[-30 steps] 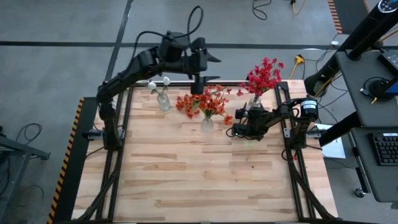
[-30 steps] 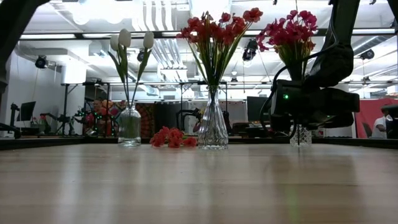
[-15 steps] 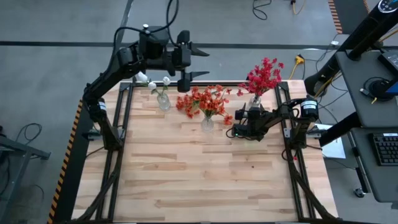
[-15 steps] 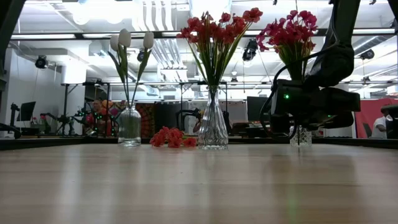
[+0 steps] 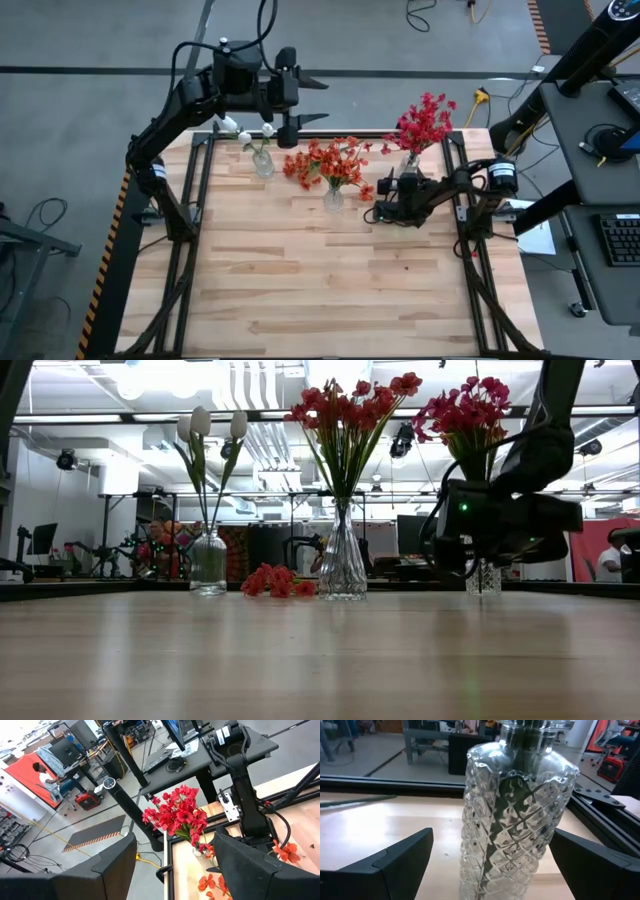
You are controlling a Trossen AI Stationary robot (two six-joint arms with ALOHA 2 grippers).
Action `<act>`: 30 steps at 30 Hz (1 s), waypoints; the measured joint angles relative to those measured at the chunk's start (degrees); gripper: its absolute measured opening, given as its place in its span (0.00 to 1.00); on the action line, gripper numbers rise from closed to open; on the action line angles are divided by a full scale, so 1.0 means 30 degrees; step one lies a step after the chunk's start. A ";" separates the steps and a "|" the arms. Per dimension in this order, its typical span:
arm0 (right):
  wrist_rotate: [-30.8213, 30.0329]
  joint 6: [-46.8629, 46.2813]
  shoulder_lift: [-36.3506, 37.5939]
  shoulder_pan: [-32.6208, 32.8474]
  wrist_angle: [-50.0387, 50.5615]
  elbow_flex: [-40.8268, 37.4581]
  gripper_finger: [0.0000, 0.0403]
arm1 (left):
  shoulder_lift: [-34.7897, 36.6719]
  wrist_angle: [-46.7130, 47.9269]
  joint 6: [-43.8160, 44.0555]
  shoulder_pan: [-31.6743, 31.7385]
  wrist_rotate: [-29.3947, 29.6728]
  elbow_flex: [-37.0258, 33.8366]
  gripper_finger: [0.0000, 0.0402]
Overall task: Sort flowers into vase by color
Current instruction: Put the red flowers into the top right transparent vase, then put the orange flowers into the bottom transparent vase
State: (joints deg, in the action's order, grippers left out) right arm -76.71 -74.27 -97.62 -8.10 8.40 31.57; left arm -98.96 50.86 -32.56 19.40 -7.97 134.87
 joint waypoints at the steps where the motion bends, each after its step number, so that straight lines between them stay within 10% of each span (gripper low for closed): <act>1: 0.0177 0.0003 0.0107 -0.0007 0.0192 0.0000 0.96 | 0.0000 0.0016 0.0000 0.0000 0.0000 0.0000 0.61; 30: 0.5242 -0.2836 0.3364 0.1209 0.6830 -0.0007 0.96 | 0.0219 0.0434 0.0024 0.0000 0.0044 0.0000 0.61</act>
State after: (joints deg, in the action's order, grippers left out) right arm -60.98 -82.78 -87.53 -4.47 28.89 31.55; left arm -98.30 52.16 -32.48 19.40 -7.84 134.87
